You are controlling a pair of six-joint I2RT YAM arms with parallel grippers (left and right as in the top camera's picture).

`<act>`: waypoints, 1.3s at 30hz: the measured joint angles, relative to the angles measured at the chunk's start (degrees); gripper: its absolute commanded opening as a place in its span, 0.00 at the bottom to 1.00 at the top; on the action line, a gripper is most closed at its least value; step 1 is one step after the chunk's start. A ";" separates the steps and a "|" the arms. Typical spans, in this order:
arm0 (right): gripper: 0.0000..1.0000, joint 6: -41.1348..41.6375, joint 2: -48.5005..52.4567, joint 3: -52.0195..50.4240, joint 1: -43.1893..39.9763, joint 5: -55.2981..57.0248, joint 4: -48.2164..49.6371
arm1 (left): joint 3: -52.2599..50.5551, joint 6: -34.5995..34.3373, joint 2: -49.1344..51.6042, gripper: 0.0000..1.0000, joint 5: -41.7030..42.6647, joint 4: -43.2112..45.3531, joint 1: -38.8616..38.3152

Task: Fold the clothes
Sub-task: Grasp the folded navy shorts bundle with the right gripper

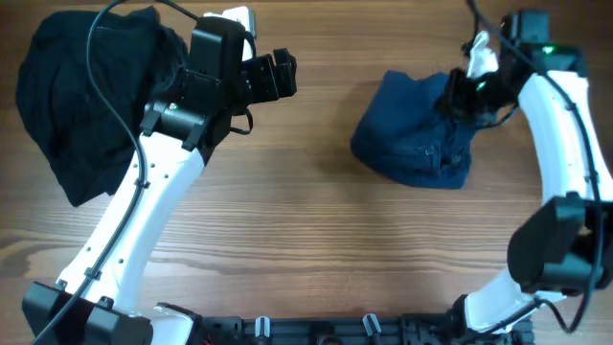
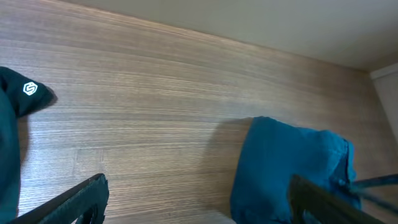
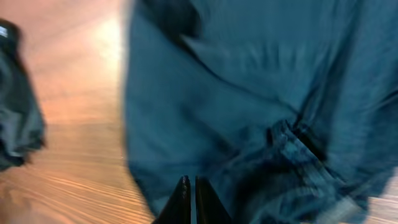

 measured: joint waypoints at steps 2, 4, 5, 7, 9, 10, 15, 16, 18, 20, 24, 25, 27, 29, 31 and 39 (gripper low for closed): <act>0.04 -0.11 0.90 -4.61 -0.13 -0.09 1.92 | 0.00 0.02 0.00 0.92 0.00 0.00 0.00; 0.04 0.35 0.94 -8.92 -0.76 -0.02 3.76 | 0.00 0.02 0.00 0.92 0.00 -0.02 0.00; 0.04 0.50 0.96 -10.80 -1.46 0.00 5.07 | 0.00 0.02 0.00 0.93 0.00 -0.02 0.00; 0.04 0.76 0.96 -13.86 -2.97 -0.02 8.70 | 0.00 0.02 0.02 0.92 0.00 0.00 0.00; 0.04 1.81 0.96 -18.01 -4.66 0.04 13.57 | 0.00 0.02 0.22 0.92 0.00 0.04 0.00; 0.04 2.58 0.98 -20.37 -5.27 0.31 16.55 | 0.00 0.00 0.44 0.92 0.00 0.04 0.00; 0.04 4.90 1.77 -26.49 -5.88 0.37 27.10 | 0.00 0.02 2.84 0.92 0.00 0.02 0.00; 0.04 5.07 2.38 -26.60 -5.88 0.35 28.50 | 0.00 0.02 3.30 0.92 0.00 0.02 0.00; 0.04 5.07 3.26 -26.73 -5.88 0.35 30.62 | 0.00 0.00 3.89 0.92 0.00 -0.02 0.00; 0.04 5.07 3.41 -26.77 -5.88 0.39 31.63 | 0.00 0.02 4.07 0.93 0.00 -0.02 0.00; 0.20 4.76 3.52 -24.30 -5.88 0.96 27.10 | 0.00 0.02 4.07 0.95 0.00 -0.02 0.00; 0.31 4.37 3.52 -22.91 -5.88 1.16 24.74 | 0.00 0.00 4.07 0.95 0.00 0.00 0.00; 0.51 2.67 3.23 -17.94 -5.88 1.92 18.64 | 0.00 0.00 4.07 0.98 0.00 0.00 0.00; 0.63 0.83 2.08 -13.27 -5.88 2.23 13.11 | 0.00 0.02 4.07 0.99 0.00 -0.04 0.00; 0.69 -0.04 -0.79 -9.09 -5.88 2.34 9.09 | 0.00 0.02 4.07 0.99 0.00 -0.07 0.00; 0.04 -3.28 -7.80 -5.03 -4.96 0.00 3.02 | 0.00 0.02 7.17 0.99 0.00 -0.04 0.00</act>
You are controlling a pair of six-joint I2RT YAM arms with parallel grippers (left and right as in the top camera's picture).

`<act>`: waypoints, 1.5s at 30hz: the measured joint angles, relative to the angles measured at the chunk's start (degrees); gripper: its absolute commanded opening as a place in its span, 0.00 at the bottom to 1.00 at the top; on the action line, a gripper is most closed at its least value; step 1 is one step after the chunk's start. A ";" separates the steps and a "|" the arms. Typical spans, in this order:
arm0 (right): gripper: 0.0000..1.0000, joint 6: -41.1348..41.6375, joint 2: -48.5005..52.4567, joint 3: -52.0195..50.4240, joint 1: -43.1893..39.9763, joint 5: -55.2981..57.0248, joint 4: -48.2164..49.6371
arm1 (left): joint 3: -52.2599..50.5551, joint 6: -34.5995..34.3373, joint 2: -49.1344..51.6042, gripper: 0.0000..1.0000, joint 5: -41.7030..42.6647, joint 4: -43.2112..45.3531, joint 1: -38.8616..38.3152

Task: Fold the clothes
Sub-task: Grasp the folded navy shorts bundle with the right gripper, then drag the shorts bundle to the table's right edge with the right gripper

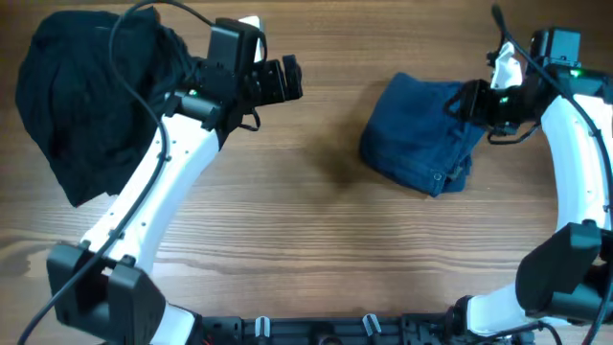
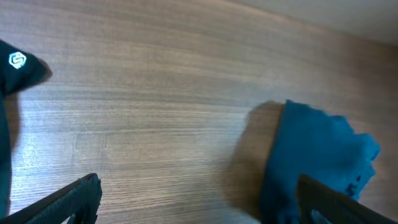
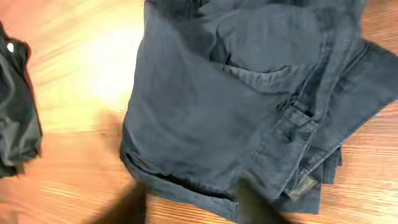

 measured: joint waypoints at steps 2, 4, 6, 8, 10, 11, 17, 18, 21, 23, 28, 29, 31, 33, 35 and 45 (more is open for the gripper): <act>0.04 0.87 0.00 -0.83 1.60 1.53 1.92 | 0.00 0.00 0.50 0.99 0.00 -0.07 0.00; 0.04 0.81 0.04 -2.40 3.89 3.65 6.27 | 0.00 0.00 0.55 0.99 0.00 0.02 0.00; 0.05 0.76 0.31 -3.85 7.17 6.75 10.21 | 0.00 0.00 0.55 0.98 0.00 0.13 0.00; 0.04 0.76 0.85 -4.17 9.77 10.25 13.64 | 0.00 0.00 0.55 0.98 -0.15 0.13 0.00; 0.04 0.76 2.27 -4.17 11.76 14.12 16.57 | 0.00 0.00 0.55 0.98 -0.39 0.13 0.00; 0.04 0.63 4.07 -4.20 12.79 15.10 16.85 | 0.00 0.00 0.55 0.98 -0.50 0.13 0.00; 0.04 -2.25 12.98 -4.20 13.05 19.12 20.63 | 0.00 0.00 0.55 0.97 -1.22 0.22 0.00; 0.04 -2.56 14.36 -4.20 13.05 19.56 21.97 | 0.00 0.00 0.55 0.97 -1.33 0.44 0.00; 0.04 -3.43 18.62 -4.20 13.09 20.46 25.90 | 0.00 0.00 0.55 0.97 -1.49 0.85 0.00; 0.04 -4.20 21.51 -4.20 13.09 20.96 29.20 | 0.00 0.00 0.55 0.97 -1.49 1.01 0.00; 0.04 -4.28 22.80 -4.07 13.09 24.00 35.10 | 0.00 0.00 0.55 0.97 -1.51 1.03 0.00; 0.04 -4.13 22.99 -4.02 12.98 24.87 35.95 | 0.00 0.00 0.55 0.97 -1.51 1.05 0.00; 0.04 -4.02 23.58 -3.48 12.04 26.40 37.33 | 0.00 0.00 0.55 0.97 -1.51 1.09 0.00; 0.04 -3.82 24.02 -2.91 10.03 27.32 37.94 | 0.00 0.00 0.55 0.97 -1.51 1.53 0.00; 0.04 -3.26 24.41 -2.36 6.71 28.15 38.34 | 0.00 0.00 0.55 0.97 -1.51 2.12 0.00; 0.04 -0.87 25.51 -2.01 -15.39 32.37 43.71 | 0.00 0.00 0.55 0.98 -1.51 3.96 0.00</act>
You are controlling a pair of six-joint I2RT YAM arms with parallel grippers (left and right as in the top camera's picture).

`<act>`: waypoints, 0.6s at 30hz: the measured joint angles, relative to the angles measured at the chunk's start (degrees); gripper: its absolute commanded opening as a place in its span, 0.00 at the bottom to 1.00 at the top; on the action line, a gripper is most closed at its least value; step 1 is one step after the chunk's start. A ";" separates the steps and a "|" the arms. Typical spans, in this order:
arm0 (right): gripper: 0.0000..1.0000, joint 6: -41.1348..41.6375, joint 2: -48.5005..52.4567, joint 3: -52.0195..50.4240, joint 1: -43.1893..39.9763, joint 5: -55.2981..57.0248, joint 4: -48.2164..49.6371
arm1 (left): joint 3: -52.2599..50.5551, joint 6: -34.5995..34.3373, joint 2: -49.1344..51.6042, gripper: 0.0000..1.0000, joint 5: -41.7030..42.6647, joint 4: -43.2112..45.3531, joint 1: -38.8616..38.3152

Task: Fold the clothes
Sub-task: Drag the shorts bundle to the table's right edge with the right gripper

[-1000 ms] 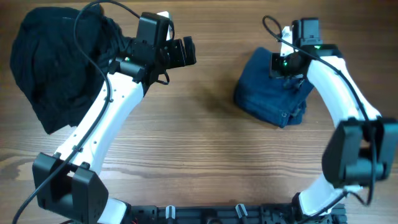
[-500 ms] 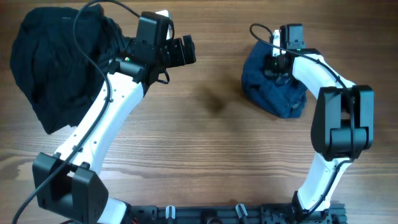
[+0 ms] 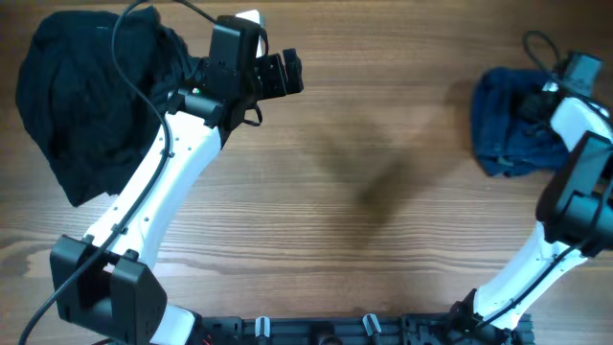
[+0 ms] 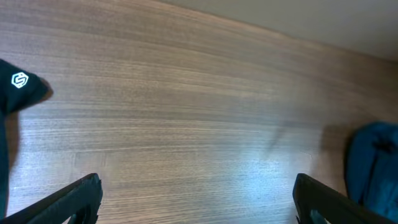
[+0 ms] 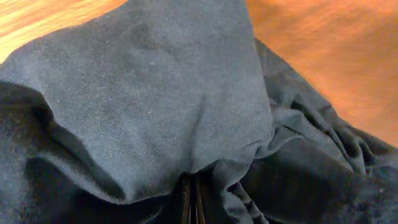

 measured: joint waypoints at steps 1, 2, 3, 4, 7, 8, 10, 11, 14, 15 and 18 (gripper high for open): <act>0.04 0.35 0.00 0.57 -2.03 0.02 -0.68 | 0.00 0.00 0.00 0.98 0.00 0.28 0.00; 0.04 0.72 0.02 0.98 -2.97 0.04 -0.94 | 0.00 0.00 0.00 0.99 0.00 0.87 0.00; 0.04 1.33 0.02 1.68 -4.22 -0.04 -1.79 | 0.00 0.00 0.00 0.99 0.00 1.27 0.00; 0.04 1.70 0.13 2.51 -5.38 -0.20 -2.75 | 0.00 0.00 0.00 0.99 0.00 1.44 0.00; 0.04 2.84 0.81 6.14 -9.29 -1.57 -6.14 | 0.00 0.00 0.00 0.99 0.00 1.46 0.00; 0.04 3.08 0.98 7.34 -10.43 -2.23 -7.45 | 0.00 0.00 0.00 0.99 0.00 1.49 0.00; 0.04 3.28 1.07 11.06 -13.05 -3.50 -11.50 | 0.00 0.00 0.00 0.99 0.00 1.46 0.00; 0.05 3.30 1.05 12.94 -13.79 -3.72 -13.33 | 0.00 0.00 0.00 1.00 0.00 1.46 0.00; 0.17 3.48 1.05 18.45 -14.53 -4.63 -19.69 | 0.00 0.00 0.00 0.99 0.00 1.46 0.00; 0.22 3.54 0.98 20.48 -14.49 -5.79 -21.73 | 0.00 0.00 0.00 0.99 0.00 1.51 0.00; 0.30 4.20 -0.98 24.65 -14.10 -15.52 -29.44 | 0.00 0.00 0.00 0.99 0.00 1.51 0.00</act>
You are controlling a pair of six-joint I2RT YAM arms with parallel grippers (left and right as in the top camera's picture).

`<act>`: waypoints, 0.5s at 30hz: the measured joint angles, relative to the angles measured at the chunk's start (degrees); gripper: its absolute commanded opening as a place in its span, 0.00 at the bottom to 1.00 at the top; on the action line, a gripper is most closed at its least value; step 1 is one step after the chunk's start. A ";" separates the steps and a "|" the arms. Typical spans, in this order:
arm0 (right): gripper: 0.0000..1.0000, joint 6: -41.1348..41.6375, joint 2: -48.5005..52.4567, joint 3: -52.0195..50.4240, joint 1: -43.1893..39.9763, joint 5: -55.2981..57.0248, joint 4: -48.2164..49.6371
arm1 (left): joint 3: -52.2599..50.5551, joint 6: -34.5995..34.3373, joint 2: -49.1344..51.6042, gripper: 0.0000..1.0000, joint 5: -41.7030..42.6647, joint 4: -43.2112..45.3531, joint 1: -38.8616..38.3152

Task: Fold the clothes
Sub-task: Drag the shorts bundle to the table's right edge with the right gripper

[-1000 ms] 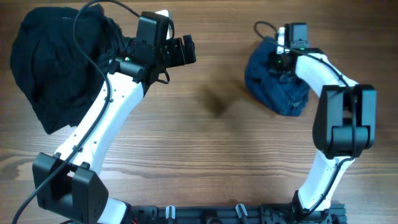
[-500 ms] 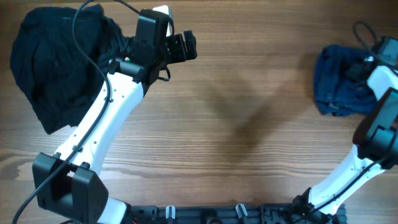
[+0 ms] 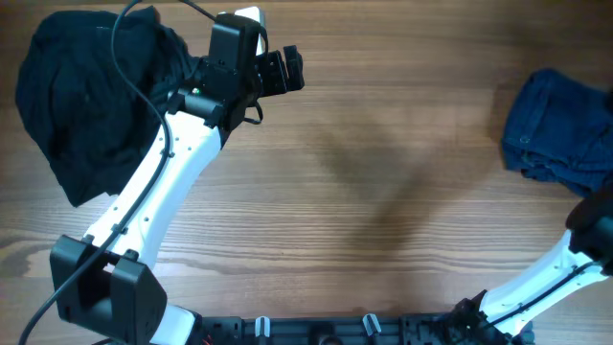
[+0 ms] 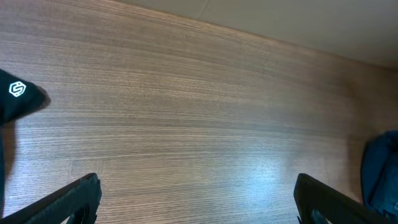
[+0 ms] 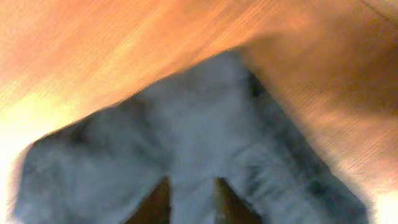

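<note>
The folded blue jeans lie at the table's far right edge; the left wrist view catches a sliver of them. A pile of black clothes sits at the back left, and its logo tag shows in the left wrist view. My left gripper hovers over bare wood beside the black pile, wide open and holding nothing. In the blurred right wrist view my right gripper is just over the jeans with its fingers parted. The overhead view does not show it.
The wooden table stretches between the two garments. A lower part of the right arm rises at the right edge. The left arm crosses the left half of the table.
The jeans lie further right, against the table's right edge, and flatter. My right gripper, then shut on them, now has its fingers apart. The left arm has not moved.
My right gripper was shut on the jeans bundle right of centre. Then it was open over the jeans lying folded there. Then it was shut on them near the right side. Now they lie at the right edge, released. The left gripper stayed open by the black pile.
</note>
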 measured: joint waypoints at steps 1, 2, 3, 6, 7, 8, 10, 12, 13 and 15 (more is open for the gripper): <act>0.31 0.02 -1.09 0.42 0.24 -4.39 -2.43 | 0.00 -0.02 0.00 0.99 0.00 0.04 0.00; 0.31 0.07 -2.10 0.66 0.61 -7.96 -4.39 | 0.00 0.00 0.00 0.99 0.00 0.04 0.00; 0.32 -0.17 -2.97 0.92 1.22 -11.17 -6.69 | 0.00 0.00 0.00 0.99 0.00 0.07 0.00; 0.42 -2.47 -4.46 1.20 6.97 -18.60 -11.50 | 0.00 0.00 0.00 0.99 0.00 0.09 0.00; 0.45 -3.23 -4.46 1.07 9.68 -18.56 -12.37 | 0.00 0.00 0.00 1.00 0.00 0.09 0.00; 0.46 -3.69 -4.46 0.74 12.59 -18.01 -12.44 | 0.00 0.00 0.00 0.99 0.00 0.07 0.00; 0.47 -3.76 -4.46 -0.13 19.52 -15.47 -12.15 | 0.00 0.00 0.00 1.00 0.00 -0.11 0.00; 0.48 -3.32 -4.33 -0.72 26.36 -11.87 -12.39 | 0.00 0.00 0.00 0.99 0.00 -0.46 0.00; 0.49 -2.86 -4.17 -0.72 28.70 -10.29 -12.57 | 0.00 0.00 0.00 1.00 0.00 -0.61 0.00; 0.49 -2.03 -3.58 -0.72 31.06 -7.21 -13.31 | 0.00 0.00 0.00 1.00 0.00 -1.09 0.00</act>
